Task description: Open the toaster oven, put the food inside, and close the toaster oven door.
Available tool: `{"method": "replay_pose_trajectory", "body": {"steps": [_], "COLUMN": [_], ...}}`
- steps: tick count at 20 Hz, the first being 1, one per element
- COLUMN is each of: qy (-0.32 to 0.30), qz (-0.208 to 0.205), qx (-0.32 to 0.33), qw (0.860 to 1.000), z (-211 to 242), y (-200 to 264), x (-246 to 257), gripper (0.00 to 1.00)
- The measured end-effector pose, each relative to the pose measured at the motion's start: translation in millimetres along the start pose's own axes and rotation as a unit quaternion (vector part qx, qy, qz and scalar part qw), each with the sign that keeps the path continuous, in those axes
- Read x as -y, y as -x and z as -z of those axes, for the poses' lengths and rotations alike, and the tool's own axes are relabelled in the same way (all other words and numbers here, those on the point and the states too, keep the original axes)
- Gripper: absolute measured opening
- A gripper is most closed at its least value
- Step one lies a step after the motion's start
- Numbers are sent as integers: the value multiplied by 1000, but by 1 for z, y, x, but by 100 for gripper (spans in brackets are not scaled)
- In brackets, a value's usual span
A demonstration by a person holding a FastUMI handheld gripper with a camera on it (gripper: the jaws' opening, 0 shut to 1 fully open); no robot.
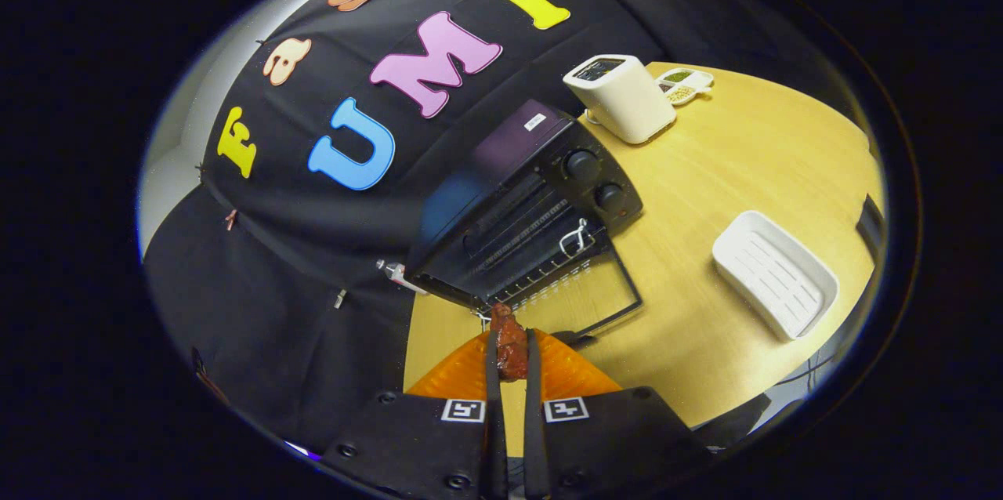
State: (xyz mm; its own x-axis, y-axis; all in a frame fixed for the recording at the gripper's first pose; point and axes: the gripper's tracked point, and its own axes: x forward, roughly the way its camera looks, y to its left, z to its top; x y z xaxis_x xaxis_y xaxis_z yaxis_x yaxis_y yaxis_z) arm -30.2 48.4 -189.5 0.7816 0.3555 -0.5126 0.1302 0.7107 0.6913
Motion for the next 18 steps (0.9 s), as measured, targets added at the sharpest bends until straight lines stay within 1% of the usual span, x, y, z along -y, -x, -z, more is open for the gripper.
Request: {"method": "replay_pose_trajectory", "body": {"steps": [5,9,12,14,18], "qy": [-47,-82,-89,-92,-102], "qz": [-17,-22,-14,-12,4], "qx": [37,91,122,133,163], "qw": [998,992,988,987,981], "z": [11,-7,-21,-24,-31], "y": [-47,-89,-114,-130,-159], "x": [-16,-19,-15,-13,-7], "gripper": [13,13,12,12,12]}}
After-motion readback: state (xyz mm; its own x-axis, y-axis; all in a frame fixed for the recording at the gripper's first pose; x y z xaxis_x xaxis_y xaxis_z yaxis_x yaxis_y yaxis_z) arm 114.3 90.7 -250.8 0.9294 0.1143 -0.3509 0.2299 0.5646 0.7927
